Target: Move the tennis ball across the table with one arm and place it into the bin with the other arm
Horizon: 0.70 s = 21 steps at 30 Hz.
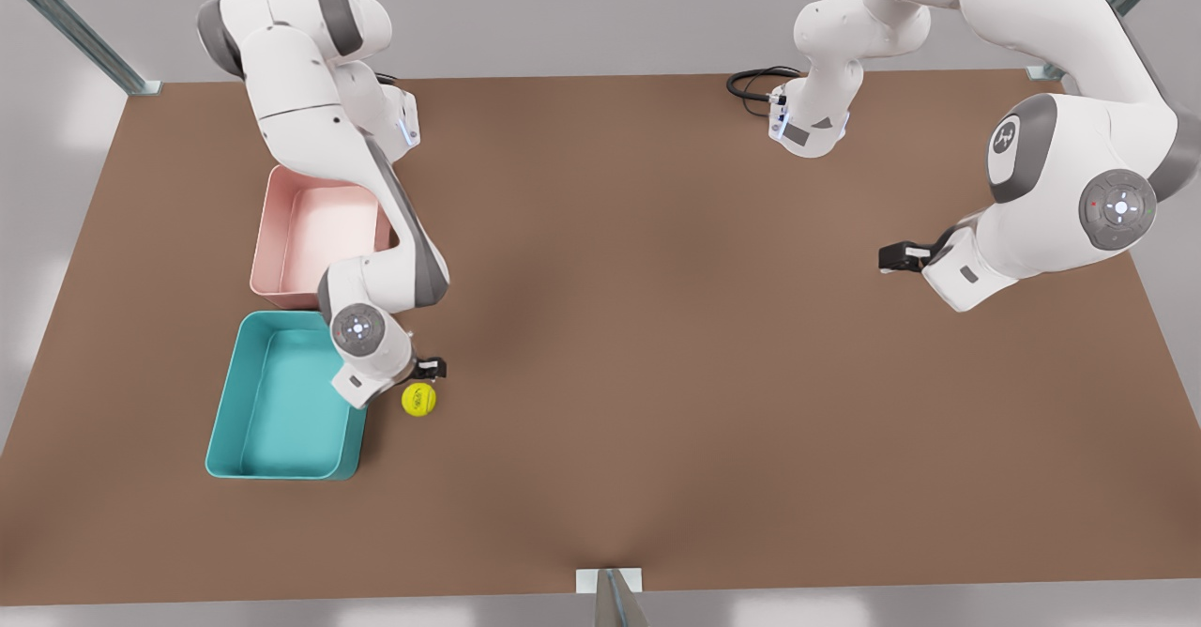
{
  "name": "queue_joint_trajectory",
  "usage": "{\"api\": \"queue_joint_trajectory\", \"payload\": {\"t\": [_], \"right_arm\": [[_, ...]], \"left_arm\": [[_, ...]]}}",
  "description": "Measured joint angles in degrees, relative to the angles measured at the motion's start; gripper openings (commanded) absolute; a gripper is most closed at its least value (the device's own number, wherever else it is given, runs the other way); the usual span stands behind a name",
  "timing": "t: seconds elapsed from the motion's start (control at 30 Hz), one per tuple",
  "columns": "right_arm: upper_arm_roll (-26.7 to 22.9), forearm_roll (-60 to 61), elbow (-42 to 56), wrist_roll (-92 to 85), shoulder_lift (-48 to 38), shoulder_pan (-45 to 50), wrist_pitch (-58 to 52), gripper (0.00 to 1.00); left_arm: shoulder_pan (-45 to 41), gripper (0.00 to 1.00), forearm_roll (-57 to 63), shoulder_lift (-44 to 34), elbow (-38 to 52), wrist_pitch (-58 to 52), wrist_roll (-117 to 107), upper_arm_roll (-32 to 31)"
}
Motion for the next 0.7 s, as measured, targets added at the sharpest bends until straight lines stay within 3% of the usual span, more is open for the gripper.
{"api": "queue_joint_trajectory", "payload": {"t": [0.7], "right_arm": [[-0.32,3.98,-4.94,5.43,5.98,-0.84,17.21,1.0]], "left_arm": [[-0.09,1.0,-0.04,0.16,0.0,-0.15,-6.38,-0.09]]}}
